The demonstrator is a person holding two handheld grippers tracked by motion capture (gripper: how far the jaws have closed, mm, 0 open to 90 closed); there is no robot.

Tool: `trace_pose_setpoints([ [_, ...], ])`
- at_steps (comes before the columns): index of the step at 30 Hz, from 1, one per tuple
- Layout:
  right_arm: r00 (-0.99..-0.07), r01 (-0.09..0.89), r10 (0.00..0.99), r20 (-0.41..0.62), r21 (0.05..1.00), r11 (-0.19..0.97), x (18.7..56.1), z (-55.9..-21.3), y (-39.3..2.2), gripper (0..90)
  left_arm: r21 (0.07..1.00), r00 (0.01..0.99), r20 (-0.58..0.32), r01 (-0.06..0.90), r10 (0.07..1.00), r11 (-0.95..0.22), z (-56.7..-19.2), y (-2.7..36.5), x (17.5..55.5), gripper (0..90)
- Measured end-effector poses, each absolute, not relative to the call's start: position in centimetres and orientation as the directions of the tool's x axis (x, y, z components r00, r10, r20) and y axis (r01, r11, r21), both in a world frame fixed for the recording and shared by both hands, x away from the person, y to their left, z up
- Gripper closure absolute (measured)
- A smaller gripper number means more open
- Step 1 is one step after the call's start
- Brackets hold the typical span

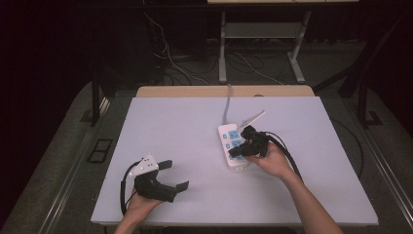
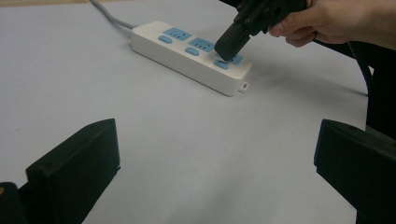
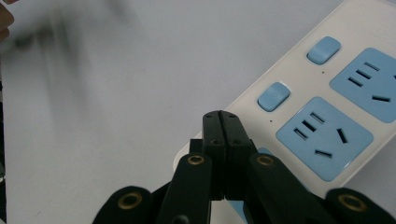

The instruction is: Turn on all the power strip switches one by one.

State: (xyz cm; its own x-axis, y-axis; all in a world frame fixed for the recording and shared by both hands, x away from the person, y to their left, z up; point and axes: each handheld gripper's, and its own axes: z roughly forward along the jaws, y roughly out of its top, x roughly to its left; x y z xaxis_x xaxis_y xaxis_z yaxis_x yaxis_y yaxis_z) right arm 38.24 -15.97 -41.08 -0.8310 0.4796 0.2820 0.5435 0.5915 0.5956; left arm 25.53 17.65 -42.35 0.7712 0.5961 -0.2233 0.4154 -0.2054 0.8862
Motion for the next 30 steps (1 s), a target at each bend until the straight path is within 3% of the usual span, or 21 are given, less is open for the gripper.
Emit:
trace_pose_setpoints([
  [30, -0.835, 0.54, 0.467, 0.292, 0.599, 0.591, 38.45, -41.8, -15.92, 90.0, 0.884, 0.774, -0.22, 0.416, 0.594, -0.215, -42.41, 17.46, 25.48, 0.0],
])
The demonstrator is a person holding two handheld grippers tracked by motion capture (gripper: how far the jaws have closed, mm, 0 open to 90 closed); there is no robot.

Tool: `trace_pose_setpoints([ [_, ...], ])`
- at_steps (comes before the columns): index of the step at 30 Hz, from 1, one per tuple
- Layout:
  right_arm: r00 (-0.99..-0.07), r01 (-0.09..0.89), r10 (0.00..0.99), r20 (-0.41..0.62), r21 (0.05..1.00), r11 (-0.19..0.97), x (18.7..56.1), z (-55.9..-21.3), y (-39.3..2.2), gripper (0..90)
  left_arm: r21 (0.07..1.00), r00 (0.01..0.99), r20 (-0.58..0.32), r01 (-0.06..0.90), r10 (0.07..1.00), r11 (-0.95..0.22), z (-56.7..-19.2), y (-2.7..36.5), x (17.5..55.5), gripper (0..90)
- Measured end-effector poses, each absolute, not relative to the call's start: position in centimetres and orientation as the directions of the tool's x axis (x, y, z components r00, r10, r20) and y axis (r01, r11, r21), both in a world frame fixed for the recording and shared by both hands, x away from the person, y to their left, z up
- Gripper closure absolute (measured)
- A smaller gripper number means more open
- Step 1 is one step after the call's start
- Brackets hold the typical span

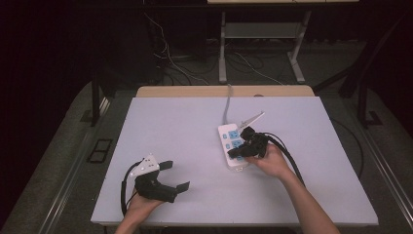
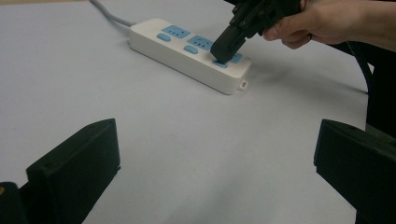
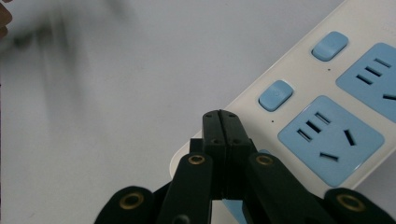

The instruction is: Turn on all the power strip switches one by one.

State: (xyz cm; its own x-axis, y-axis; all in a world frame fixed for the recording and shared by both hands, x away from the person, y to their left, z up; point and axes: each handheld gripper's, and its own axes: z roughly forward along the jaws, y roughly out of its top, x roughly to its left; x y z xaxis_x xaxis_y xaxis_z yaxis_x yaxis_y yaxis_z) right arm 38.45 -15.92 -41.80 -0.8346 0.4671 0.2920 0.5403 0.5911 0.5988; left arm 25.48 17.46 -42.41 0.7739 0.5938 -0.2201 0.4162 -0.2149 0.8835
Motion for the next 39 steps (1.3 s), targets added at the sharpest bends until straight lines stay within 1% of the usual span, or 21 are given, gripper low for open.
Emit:
trace_pose_setpoints([
  [29, -0.854, 0.507, 0.455, 0.253, 0.601, 0.618, 38.22, -41.82, -15.67, 90.0, 0.882, 0.775, -0.218, 0.417, 0.593, -0.221, -42.48, 17.31, 25.41, 0.0],
  [36, -0.844, 0.523, 0.459, 0.277, 0.616, 0.589, 38.21, -42.07, -16.06, 90.0, 0.88, 0.774, -0.222, 0.421, 0.594, -0.22, -42.55, 17.31, 25.56, 0.0],
  [39, -0.849, 0.513, 0.459, 0.261, 0.615, 0.599, 38.13, -41.94, -15.9, 90.0, 0.88, 0.774, -0.222, 0.421, 0.593, -0.22, -42.55, 17.34, 25.59, 0.0],
])
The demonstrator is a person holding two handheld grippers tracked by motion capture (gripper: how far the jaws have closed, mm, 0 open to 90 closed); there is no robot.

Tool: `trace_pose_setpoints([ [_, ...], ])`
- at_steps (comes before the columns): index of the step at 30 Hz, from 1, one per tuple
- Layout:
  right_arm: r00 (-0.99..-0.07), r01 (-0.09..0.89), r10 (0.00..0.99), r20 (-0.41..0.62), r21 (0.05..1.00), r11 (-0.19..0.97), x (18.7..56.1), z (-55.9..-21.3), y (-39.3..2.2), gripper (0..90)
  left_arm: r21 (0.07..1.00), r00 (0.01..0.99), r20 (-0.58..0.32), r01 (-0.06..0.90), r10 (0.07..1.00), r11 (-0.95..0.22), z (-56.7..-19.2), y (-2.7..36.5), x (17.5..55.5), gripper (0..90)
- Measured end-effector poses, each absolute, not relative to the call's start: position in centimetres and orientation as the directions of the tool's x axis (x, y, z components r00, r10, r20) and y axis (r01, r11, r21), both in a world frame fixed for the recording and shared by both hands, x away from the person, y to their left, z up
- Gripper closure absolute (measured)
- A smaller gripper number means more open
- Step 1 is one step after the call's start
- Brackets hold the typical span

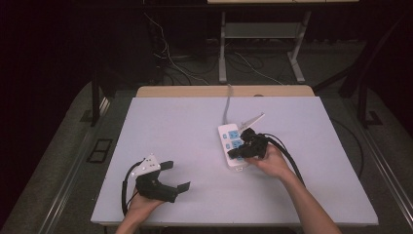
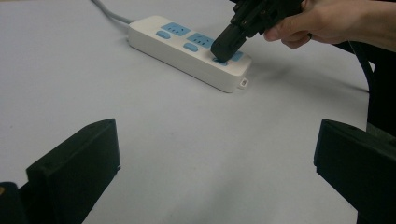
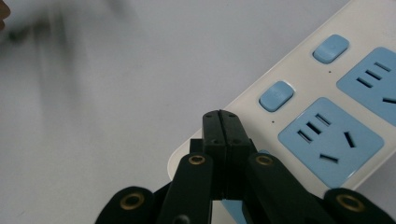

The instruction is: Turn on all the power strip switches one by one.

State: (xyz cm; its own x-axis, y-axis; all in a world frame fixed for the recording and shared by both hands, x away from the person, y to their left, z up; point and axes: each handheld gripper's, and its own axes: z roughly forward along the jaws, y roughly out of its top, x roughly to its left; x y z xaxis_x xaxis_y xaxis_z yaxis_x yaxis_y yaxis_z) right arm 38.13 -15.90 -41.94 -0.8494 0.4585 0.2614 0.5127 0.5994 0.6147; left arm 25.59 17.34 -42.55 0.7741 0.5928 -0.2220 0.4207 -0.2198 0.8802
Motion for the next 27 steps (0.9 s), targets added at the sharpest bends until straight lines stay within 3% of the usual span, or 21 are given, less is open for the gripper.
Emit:
trace_pose_setpoints([
  [9, -0.835, 0.535, 0.463, 0.297, 0.638, 0.554, 38.5, -41.5, -16.4, 90.0, 0.879, 0.775, -0.224, 0.423, 0.591, -0.222, -42.6, 17.3, 25.6, 0.0],
  [27, -0.849, 0.508, 0.466, 0.25, 0.633, 0.585, 40.3, -38.6, -16.0, 90.0, 0.881, 0.773, -0.223, 0.42, 0.594, -0.215, -42.5, 17.5, 25.7, 0.0],
])
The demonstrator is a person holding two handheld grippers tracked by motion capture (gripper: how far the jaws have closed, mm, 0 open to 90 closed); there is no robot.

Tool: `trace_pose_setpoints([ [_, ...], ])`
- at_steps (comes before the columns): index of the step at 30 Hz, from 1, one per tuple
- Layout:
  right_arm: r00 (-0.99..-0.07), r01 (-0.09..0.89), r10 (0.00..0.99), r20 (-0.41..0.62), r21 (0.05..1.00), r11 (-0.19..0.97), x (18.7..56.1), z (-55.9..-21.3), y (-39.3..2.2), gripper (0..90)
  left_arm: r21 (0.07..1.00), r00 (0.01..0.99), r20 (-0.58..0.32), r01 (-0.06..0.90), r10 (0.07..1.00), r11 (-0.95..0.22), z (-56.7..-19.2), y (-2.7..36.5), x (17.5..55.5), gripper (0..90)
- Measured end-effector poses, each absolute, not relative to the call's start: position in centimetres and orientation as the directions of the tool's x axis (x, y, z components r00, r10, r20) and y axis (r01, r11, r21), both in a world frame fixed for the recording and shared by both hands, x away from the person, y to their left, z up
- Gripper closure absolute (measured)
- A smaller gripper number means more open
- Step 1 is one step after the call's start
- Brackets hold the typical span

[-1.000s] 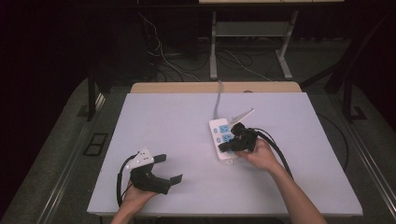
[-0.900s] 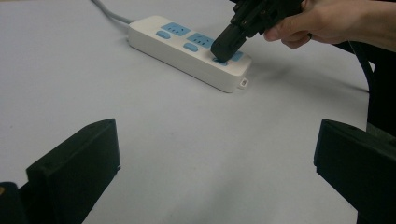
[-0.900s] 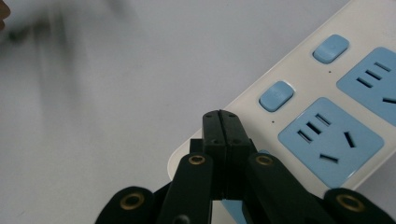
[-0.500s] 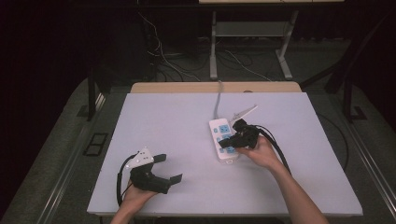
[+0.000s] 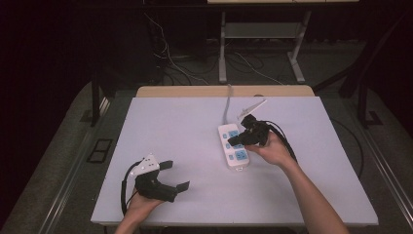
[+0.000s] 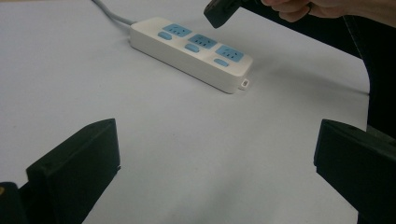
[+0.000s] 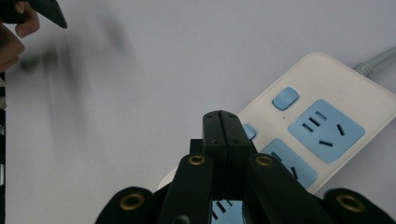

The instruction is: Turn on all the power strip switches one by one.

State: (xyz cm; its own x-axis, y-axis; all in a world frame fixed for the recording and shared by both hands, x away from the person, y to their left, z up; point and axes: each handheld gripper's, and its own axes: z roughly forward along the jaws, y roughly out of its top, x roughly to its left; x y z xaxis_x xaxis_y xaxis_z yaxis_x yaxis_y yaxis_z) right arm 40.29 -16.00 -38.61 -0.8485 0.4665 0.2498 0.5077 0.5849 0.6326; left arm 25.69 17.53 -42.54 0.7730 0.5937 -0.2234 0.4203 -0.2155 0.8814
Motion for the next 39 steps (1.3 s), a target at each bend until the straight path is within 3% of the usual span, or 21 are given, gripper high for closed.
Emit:
trace_pose_setpoints([
  [39, -0.847, 0.524, 0.465, 0.259, 0.555, 0.646, 42.8, -40.8, -14.3, 90.0, 0.883, 0.773, -0.222, 0.418, 0.594, -0.213, -42.4, 17.7, 25.6, 0.0],
])
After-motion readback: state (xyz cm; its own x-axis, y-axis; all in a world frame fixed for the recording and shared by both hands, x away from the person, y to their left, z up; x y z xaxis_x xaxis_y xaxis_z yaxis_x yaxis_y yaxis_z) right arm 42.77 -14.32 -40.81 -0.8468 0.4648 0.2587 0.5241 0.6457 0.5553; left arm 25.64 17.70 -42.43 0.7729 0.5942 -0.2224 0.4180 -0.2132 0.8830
